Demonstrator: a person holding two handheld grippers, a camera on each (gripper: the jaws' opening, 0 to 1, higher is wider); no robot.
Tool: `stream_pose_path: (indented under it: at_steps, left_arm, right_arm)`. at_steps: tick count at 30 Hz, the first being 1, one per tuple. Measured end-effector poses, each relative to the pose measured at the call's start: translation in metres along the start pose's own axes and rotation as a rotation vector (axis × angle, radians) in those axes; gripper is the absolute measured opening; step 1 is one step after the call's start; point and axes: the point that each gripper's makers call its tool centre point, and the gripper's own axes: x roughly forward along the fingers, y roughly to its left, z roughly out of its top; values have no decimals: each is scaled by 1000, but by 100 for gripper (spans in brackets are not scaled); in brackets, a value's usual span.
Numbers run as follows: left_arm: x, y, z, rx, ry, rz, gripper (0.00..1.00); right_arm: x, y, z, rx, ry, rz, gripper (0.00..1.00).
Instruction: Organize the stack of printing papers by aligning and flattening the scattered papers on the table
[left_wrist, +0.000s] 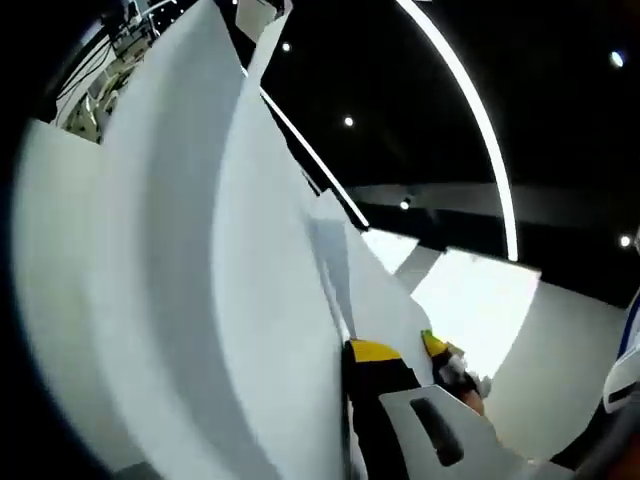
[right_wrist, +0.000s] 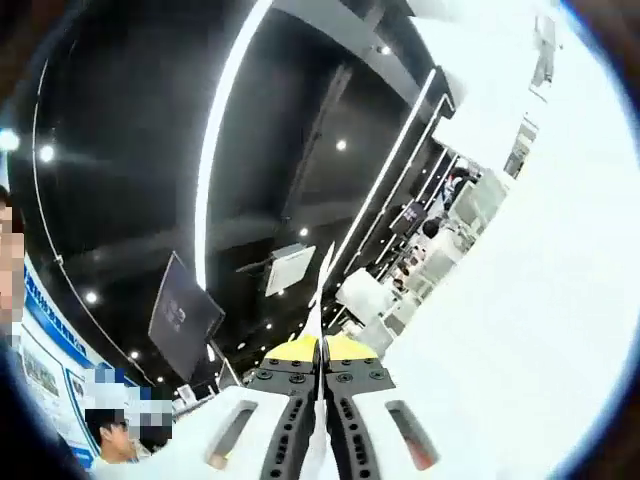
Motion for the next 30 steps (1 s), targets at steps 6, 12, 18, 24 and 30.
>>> stream_pose_path:
  at_steps: [6,12,18,24,30]
  left_arm:
    - [2,-3,-3,-27,6,-11,9]
    - [2,-4,-1,-83,-5,-16,16]
    - [1,-3,2,-102,-36,-2,21]
    - [1,-3,1,-106,-33,-1,22]
    - [3,-3,-3,-111,-5,9,24]
  right_arm:
    - [-5,-15,-6,2,-3,-57,0]
    - [-1,-14,-9,-8,-4,-61,0]
    - [3,-3,-19,23,22,-29,0]
    - [6,18,-40,150,80,44,0]
    - [7,41,-40,213,75,161,0]
